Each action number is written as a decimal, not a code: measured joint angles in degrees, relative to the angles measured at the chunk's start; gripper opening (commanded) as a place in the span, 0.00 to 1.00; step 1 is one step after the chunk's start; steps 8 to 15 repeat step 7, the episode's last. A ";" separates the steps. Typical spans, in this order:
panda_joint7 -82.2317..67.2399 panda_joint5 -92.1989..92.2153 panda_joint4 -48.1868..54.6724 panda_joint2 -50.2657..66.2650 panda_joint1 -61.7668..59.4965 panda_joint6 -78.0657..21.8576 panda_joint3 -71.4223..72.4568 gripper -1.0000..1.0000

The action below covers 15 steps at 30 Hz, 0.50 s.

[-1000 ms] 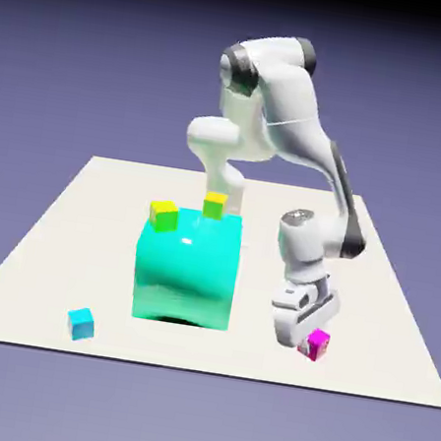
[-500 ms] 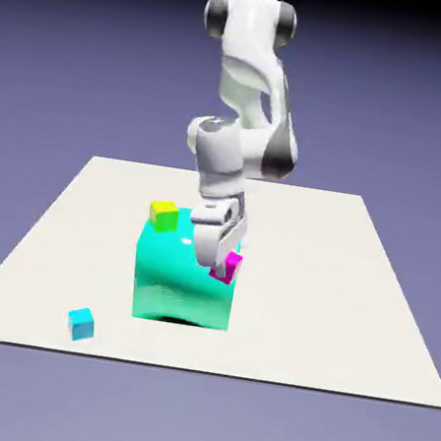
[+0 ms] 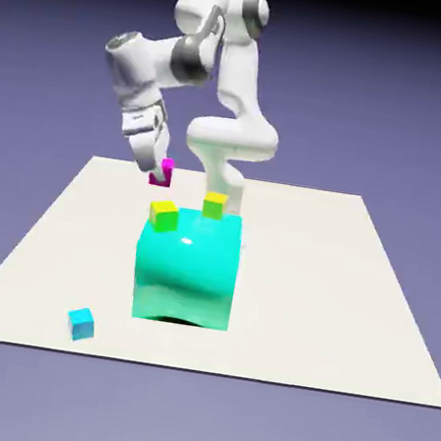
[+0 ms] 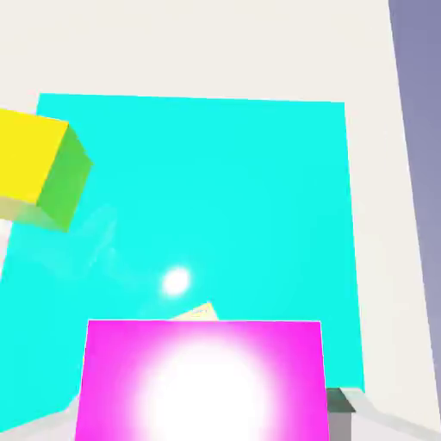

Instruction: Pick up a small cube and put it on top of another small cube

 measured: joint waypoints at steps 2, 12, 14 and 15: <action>-0.70 0.21 -3.92 1.17 0.36 4.97 -0.67 0.00; -1.55 0.55 -8.55 2.56 0.79 10.91 -1.46 1.00; -1.55 0.55 -8.55 2.56 0.79 10.91 -1.46 1.00; -1.55 0.55 -8.55 2.56 0.79 10.91 -1.46 1.00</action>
